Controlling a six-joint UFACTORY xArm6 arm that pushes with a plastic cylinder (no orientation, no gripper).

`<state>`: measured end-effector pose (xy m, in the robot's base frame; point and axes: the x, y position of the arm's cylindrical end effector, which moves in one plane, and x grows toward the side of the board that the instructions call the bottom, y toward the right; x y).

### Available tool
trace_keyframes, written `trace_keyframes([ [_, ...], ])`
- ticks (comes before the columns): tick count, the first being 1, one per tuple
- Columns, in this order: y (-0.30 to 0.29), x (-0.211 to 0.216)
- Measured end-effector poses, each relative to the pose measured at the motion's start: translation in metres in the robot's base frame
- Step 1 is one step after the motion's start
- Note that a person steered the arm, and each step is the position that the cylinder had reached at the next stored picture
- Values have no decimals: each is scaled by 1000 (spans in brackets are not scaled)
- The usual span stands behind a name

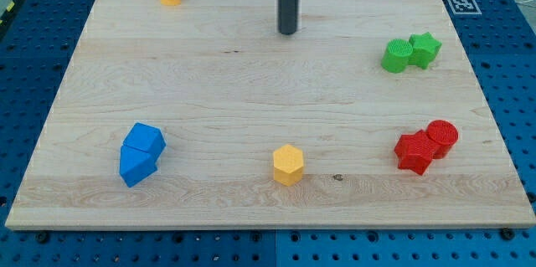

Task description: Point your arm at the green star

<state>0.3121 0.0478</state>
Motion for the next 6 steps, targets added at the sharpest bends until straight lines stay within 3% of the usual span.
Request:
trace_keyframes([
  [3,172,-39],
  [4,230,-17],
  [6,291,94],
])
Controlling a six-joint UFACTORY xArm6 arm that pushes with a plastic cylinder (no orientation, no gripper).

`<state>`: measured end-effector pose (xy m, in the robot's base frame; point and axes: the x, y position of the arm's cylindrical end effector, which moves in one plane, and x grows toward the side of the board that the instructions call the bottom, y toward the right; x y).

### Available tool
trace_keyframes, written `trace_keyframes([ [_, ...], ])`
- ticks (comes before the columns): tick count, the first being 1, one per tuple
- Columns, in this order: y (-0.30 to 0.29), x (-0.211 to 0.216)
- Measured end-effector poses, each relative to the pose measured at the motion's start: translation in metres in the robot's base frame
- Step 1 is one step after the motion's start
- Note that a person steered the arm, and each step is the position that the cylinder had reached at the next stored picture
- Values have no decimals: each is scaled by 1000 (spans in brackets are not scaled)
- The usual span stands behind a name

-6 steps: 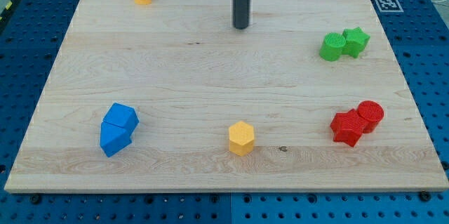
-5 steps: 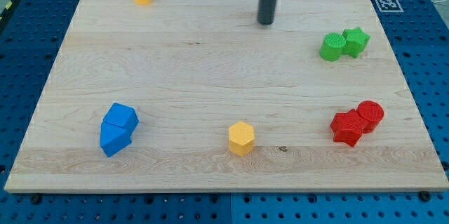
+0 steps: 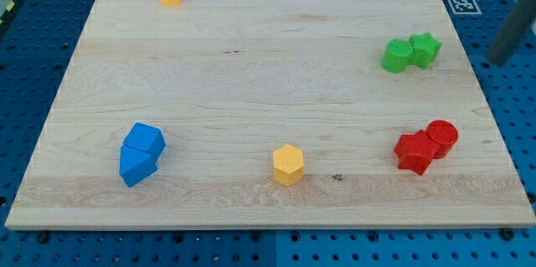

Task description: Point your arm at the green star

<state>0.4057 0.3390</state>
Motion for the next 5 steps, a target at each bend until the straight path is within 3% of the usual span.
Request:
trace_keyframes([
  [1,-3,44],
  [5,-80,-6],
])
